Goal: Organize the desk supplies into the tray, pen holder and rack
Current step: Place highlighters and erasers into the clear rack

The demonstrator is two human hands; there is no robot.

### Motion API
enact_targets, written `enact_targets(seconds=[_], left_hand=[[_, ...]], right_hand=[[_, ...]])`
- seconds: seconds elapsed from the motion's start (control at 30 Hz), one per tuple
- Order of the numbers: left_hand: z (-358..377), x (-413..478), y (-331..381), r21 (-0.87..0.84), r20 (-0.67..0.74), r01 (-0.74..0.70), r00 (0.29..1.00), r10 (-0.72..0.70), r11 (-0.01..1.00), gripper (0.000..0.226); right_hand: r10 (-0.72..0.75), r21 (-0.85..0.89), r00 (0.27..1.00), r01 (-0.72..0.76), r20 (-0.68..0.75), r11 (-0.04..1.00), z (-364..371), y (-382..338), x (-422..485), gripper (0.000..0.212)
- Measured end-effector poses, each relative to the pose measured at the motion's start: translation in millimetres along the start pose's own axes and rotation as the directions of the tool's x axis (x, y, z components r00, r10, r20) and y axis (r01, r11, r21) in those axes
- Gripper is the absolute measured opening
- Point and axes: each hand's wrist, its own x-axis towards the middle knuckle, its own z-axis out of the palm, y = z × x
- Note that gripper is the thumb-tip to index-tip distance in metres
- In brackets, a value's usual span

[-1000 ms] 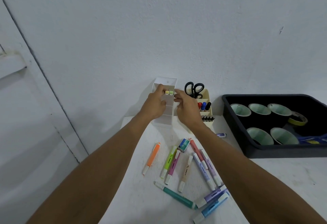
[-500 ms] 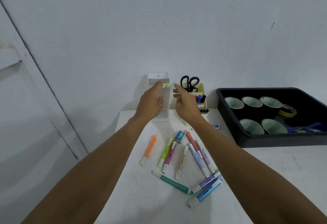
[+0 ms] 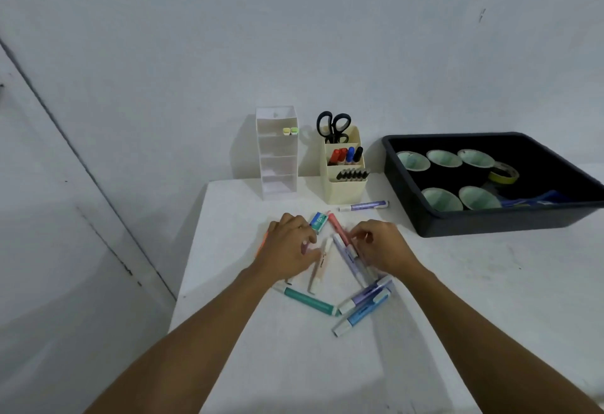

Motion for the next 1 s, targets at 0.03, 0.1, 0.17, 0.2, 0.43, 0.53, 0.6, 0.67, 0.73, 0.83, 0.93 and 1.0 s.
enact_targets(seconds=[0.03, 0.1, 0.17, 0.2, 0.43, 0.53, 0.6, 0.67, 0.73, 0.83, 0.93, 1.0], left_hand=[[2, 1, 5, 0.007, 0.001, 0.003, 1.0, -0.003, 1.0, 0.034], [5, 6, 19, 0.017, 0.034, 0.019, 0.999, -0.019, 1.0, 0.039], [8, 14, 34, 0.052, 0.071, 0.033, 0.997, -0.037, 0.998, 0.046], [10, 18, 40, 0.071, 0.082, 0.05, 0.995, -0.056, 0.996, 0.05], [18, 28, 64, 0.117, 0.179, 0.28, 0.938, -0.298, 0.953, 0.083], [15, 32, 65, -0.114, 0.14, 0.388, 0.918, -0.372, 0.915, 0.068], [7, 32, 64, -0.405, 0.129, 0.403, 0.914, -0.385, 0.821, 0.051], [-5, 29, 65, -0.61, 0.112, 0.367, 0.917, -0.382, 0.702, 0.039], [-19, 25, 66, -0.697, 0.078, 0.329, 0.918, -0.388, 0.637, 0.033], [-35, 23, 65, -0.741, 0.036, 0.294, 0.915, -0.401, 0.603, 0.033], [-44, 21, 54, -0.756, 0.013, 0.279, 0.911, -0.413, 0.592, 0.033], [-49, 20, 45, -0.762, 0.001, 0.268, 0.911, -0.413, 0.59, 0.033]], right_hand=[[0.01, -0.007, 1.0, -0.01, -0.007, 1.0, 0, 4, -3, 0.021], [0.025, -0.01, 0.999, -0.026, -0.028, 1.0, 0, 15, -8, 0.021], [0.039, 0.016, 0.998, -0.038, -0.058, 0.999, -1, 29, -10, 0.021], [0.043, 0.031, 0.997, -0.041, -0.066, 0.999, -1, 35, -10, 0.021], [-0.029, 0.045, 0.99, 0.023, 0.135, 0.999, -16, 38, -3, 0.054], [-0.08, -0.028, 0.972, 0.088, 0.219, 0.996, -20, 35, 6, 0.063], [-0.127, -0.057, 0.958, 0.147, 0.258, 0.988, -23, 32, 13, 0.053], [-0.172, -0.078, 0.944, 0.201, 0.281, 0.976, -26, 26, 19, 0.042], [-0.198, -0.082, 0.927, 0.235, 0.32, 0.968, -26, 22, 27, 0.045], [-0.17, -0.115, 0.897, 0.236, 0.408, 0.965, -31, 19, 37, 0.055], [-0.128, -0.041, 0.897, 0.16, 0.424, 0.986, -31, 21, 43, 0.056], [-0.109, 0.026, 0.913, 0.107, 0.394, 0.994, -29, 21, 43, 0.05]])
